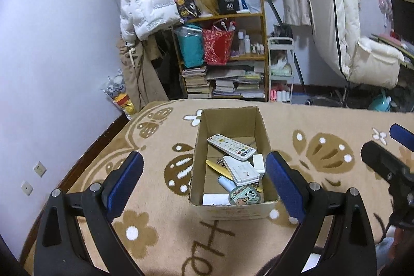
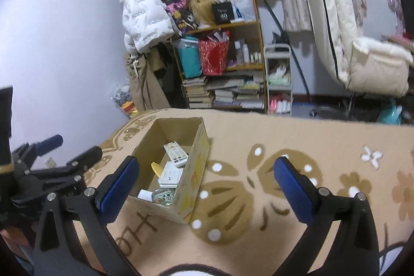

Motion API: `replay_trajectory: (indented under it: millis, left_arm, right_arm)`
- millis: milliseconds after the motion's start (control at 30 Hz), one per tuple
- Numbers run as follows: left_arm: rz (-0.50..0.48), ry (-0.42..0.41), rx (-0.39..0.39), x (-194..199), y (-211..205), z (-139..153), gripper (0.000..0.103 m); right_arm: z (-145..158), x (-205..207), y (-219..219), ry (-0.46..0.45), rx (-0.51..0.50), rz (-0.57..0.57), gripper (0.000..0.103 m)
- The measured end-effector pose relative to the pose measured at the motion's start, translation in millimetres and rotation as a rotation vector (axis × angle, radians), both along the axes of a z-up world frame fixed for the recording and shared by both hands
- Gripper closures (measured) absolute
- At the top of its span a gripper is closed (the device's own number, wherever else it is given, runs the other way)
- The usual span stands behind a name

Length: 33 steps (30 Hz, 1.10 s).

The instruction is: Organize rigid objects

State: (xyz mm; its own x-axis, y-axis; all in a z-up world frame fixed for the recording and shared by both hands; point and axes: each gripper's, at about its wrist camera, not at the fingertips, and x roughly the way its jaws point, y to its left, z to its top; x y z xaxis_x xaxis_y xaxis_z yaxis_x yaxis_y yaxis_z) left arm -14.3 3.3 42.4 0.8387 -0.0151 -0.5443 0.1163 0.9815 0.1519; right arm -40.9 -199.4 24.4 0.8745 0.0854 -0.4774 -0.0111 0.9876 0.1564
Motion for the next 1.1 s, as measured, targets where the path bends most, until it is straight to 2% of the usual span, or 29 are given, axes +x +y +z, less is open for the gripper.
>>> replay_trajectory:
  millis: [200,300,400,600,967,1100]
  left_arm:
    - [0.013,-0.021,0.012,-22.5,2.5,1.1,0.008]
    - [0.021,-0.020,-0.001,-27.6,7.2,-1.4,0.008]
    - [0.032,-0.021,0.018,-30.8,7.6,-5.8,0.008]
    - [0.029,-0.004,0.010,-30.5,9.4,-13.1,0.008]
    - [0.041,0.070,-0.048,-18.7,27.7,-30.6,0.008]
    - [0.049,0.069,-0.039,-18.7,26.8,-32.0,0.008]
  right_arm:
    - [4.3,-12.3,3.4,-0.046,-0.005,0.025,0.000]
    - [1.0,-17.5,4.9,-0.066,-0.014,0.046,0.000]
    - [-5.0,-21.8,3.0,-0.079,-0.006,0.046,0.000]
    - [-14.2,-23.9,-8.6,-0.068,0.057,0.024,0.000]
    - [-23.4,-20.4,-5.8,-0.037,0.020,-0.009,0.000]
    - [-27.9,-17.6,-5.1,-0.015,0.013,-0.012,0.000]
